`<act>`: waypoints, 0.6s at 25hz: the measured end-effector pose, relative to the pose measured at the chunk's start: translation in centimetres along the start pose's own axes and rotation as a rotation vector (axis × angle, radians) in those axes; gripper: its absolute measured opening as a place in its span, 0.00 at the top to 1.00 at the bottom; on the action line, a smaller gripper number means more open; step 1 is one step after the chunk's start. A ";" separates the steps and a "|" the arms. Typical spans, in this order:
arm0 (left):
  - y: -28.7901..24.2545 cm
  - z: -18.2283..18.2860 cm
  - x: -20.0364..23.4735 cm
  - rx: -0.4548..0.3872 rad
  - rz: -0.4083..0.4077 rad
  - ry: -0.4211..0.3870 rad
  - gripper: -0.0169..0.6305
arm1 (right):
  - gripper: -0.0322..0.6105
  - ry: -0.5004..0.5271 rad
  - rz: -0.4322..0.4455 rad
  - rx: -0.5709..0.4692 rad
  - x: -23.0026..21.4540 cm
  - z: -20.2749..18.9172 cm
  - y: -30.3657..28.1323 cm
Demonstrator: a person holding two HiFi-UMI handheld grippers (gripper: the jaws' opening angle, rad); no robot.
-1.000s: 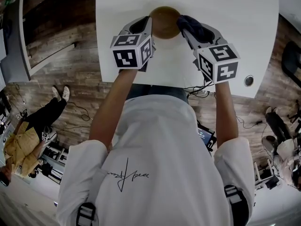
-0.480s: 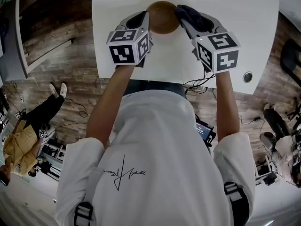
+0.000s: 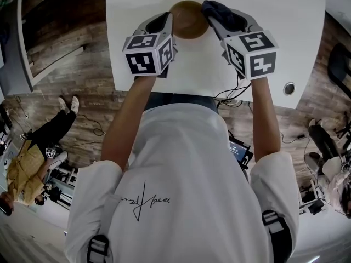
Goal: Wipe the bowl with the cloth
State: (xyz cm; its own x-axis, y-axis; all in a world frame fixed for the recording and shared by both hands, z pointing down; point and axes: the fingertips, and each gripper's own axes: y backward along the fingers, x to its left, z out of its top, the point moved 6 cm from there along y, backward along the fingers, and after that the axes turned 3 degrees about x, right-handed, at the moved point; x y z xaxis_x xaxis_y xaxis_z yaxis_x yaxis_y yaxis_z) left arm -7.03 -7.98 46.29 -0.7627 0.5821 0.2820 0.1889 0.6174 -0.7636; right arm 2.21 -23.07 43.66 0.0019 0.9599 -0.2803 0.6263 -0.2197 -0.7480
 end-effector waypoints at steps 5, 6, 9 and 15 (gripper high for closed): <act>0.3 0.2 0.4 -0.001 -0.002 0.005 0.97 | 0.76 0.034 -0.004 0.008 0.4 1.0 -0.5; 0.3 0.2 0.4 -0.002 -0.002 0.006 0.97 | 0.76 0.041 -0.003 0.010 0.4 1.1 -0.6; 0.3 0.1 0.5 -0.003 0.000 0.006 0.97 | 0.76 0.063 0.003 0.017 0.5 1.4 -0.9; 0.7 0.3 0.5 -0.005 0.000 0.009 0.97 | 0.76 0.126 0.003 0.033 0.7 2.3 -1.0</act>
State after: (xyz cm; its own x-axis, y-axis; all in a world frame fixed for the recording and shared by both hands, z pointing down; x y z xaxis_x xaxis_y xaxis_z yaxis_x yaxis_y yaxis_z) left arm -7.44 -7.47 45.74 -0.7572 0.5866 0.2873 0.1917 0.6200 -0.7608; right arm -0.20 -22.55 42.84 0.1024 0.9731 -0.2063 0.6005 -0.2258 -0.7670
